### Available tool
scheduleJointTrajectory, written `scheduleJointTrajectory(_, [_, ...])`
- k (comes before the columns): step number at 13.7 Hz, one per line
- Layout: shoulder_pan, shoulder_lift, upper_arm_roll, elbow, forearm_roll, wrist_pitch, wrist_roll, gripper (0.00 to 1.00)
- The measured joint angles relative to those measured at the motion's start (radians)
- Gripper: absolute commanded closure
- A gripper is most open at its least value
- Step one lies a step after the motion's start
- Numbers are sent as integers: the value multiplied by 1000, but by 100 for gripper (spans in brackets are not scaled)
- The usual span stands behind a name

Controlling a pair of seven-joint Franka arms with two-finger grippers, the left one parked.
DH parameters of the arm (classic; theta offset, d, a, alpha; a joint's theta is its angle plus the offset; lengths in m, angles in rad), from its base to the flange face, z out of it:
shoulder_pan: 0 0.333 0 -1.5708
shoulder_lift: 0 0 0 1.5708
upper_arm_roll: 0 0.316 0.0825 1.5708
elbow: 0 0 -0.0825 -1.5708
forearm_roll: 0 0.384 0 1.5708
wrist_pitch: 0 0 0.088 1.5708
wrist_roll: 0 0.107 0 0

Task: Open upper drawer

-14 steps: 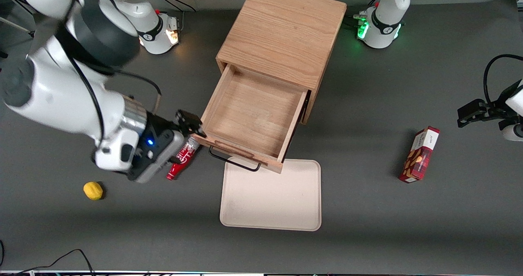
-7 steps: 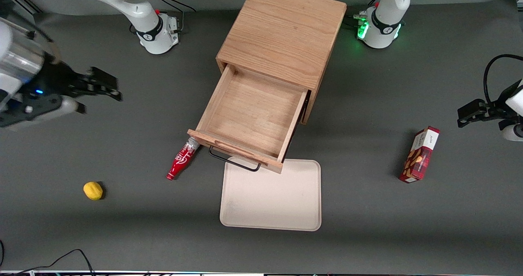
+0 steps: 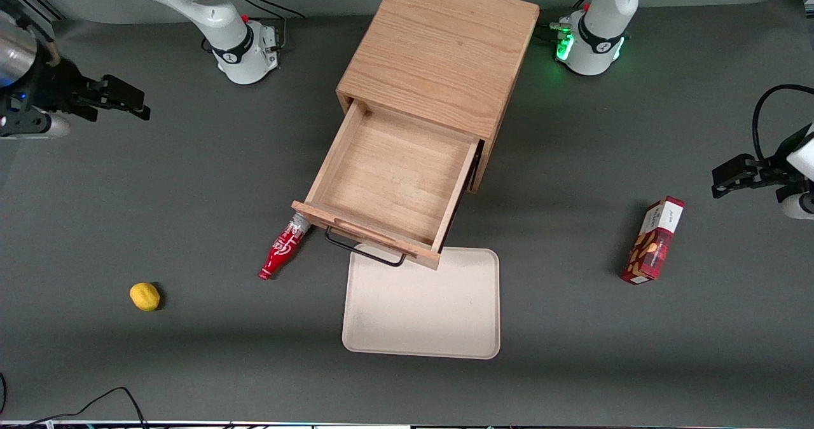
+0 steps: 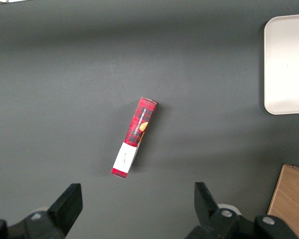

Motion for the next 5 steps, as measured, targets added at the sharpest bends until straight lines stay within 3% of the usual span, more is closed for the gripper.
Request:
scheduleJointTrajectory(2, [-1, -83, -10, -159, -23, 80, 19, 0])
scheduleJointTrajectory(5, [-1, -96, -11, -202, -30, 105, 39, 0])
